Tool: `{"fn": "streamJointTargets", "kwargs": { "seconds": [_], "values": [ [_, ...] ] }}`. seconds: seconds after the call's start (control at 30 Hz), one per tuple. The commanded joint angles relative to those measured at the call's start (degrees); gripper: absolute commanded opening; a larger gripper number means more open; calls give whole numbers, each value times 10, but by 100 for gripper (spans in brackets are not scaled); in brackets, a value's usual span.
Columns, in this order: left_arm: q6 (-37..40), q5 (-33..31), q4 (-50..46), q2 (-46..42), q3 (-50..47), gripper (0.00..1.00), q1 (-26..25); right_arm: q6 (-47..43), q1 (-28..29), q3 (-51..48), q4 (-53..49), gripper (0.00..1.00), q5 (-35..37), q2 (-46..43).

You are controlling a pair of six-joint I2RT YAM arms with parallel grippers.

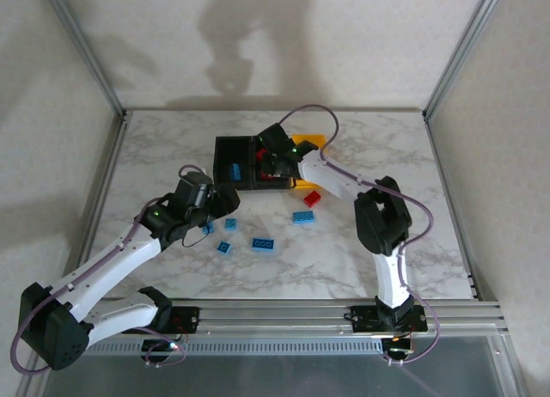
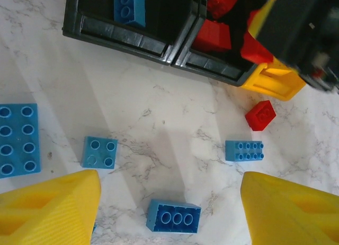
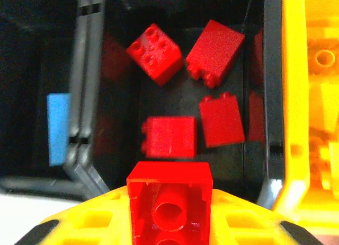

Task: Sort the legos into containers by color

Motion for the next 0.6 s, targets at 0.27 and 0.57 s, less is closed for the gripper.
{"fn": "streamJointTargets", "kwargs": {
  "seconds": [0.27,0.57],
  "values": [
    [-14,8,-5,-13,-6,70,7,-25,-31,178,-74,40,-9,127],
    [-18,12,0,-6,-3,70,6,-32,-29,124,-49,52,5,56]
  ]
}}
